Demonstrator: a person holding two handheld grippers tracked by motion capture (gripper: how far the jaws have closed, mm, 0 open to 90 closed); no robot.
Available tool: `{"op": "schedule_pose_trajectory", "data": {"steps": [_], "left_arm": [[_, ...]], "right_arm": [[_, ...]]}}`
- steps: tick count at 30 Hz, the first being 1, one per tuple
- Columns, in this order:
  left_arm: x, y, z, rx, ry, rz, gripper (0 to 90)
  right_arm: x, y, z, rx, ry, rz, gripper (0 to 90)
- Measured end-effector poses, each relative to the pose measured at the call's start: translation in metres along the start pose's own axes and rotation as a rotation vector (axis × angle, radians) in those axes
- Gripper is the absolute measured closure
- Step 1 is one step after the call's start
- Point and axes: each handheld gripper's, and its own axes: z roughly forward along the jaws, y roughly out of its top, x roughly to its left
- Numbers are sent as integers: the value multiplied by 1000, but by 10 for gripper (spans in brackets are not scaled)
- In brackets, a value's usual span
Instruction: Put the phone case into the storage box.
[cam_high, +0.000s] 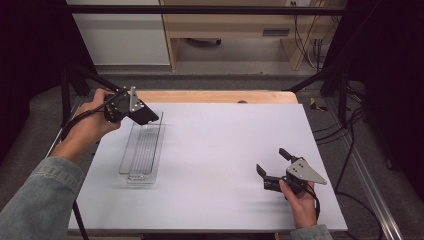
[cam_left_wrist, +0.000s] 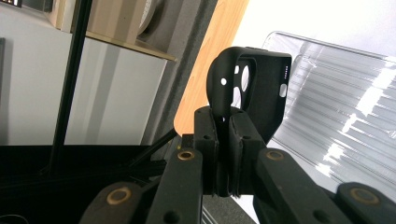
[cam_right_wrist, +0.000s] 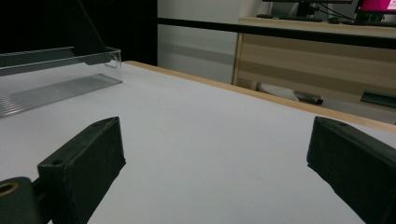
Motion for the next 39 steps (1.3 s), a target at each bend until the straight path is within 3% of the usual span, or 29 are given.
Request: {"op": "schedule_pose_trajectory", "data": {"steps": [17,39], "left_arm": [[-8,14,3,42,-1,93,833],[-11,13,11,56,-12,124,832]], "right_arm": [[0,1,0,-1,4,0,41],[0,0,0,2,7,1,41]]}}
